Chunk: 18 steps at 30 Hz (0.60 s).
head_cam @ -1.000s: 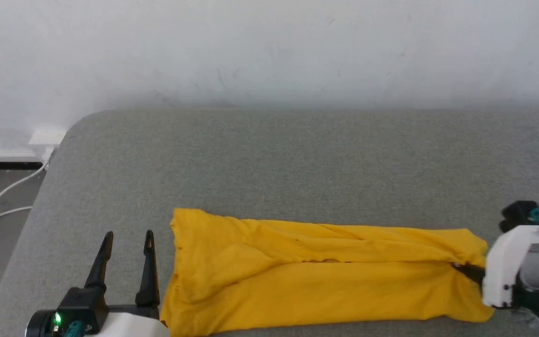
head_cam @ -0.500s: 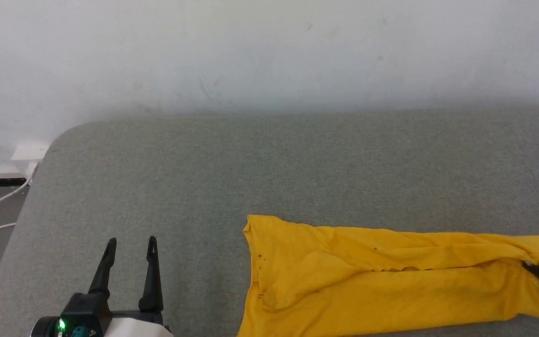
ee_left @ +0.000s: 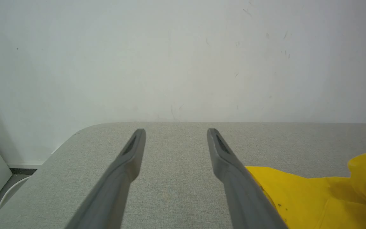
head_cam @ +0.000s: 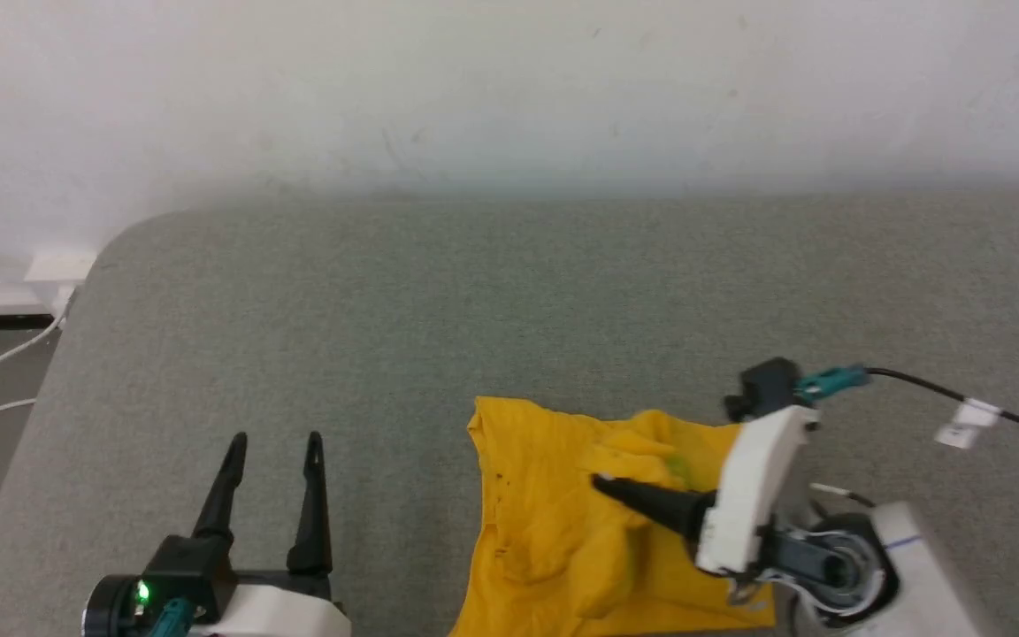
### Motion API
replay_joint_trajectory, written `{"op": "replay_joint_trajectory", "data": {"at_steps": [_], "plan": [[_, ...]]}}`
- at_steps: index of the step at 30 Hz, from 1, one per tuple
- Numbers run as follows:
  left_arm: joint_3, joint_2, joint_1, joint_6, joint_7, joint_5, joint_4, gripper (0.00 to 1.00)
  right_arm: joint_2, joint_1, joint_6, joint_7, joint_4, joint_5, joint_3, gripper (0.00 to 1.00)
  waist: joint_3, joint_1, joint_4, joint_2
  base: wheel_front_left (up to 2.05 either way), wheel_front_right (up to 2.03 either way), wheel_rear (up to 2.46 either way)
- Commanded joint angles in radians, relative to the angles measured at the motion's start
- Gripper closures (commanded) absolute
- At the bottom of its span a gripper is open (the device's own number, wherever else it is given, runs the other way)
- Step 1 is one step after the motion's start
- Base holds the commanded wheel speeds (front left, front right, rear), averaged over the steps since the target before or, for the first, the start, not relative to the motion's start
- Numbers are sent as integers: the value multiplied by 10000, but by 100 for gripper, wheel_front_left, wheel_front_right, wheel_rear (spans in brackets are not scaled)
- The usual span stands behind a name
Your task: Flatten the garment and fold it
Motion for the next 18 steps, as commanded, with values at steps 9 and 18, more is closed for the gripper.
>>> {"op": "replay_joint_trajectory", "data": {"at_steps": [9, 18], "plan": [[-282, -255, -571, -179, -47, 123, 244, 0, 504, -1134, -7, -2349, 2201, -660, 2193, 100, 481, 0, 871, 0, 0, 0, 0], [-151, -351, -692, -213, -47, 153, 404, 0, 324, -2312, -7, -3945, 3277, -1068, 4450, 0, 645, 0, 870, 0, 0, 0, 0]]}}
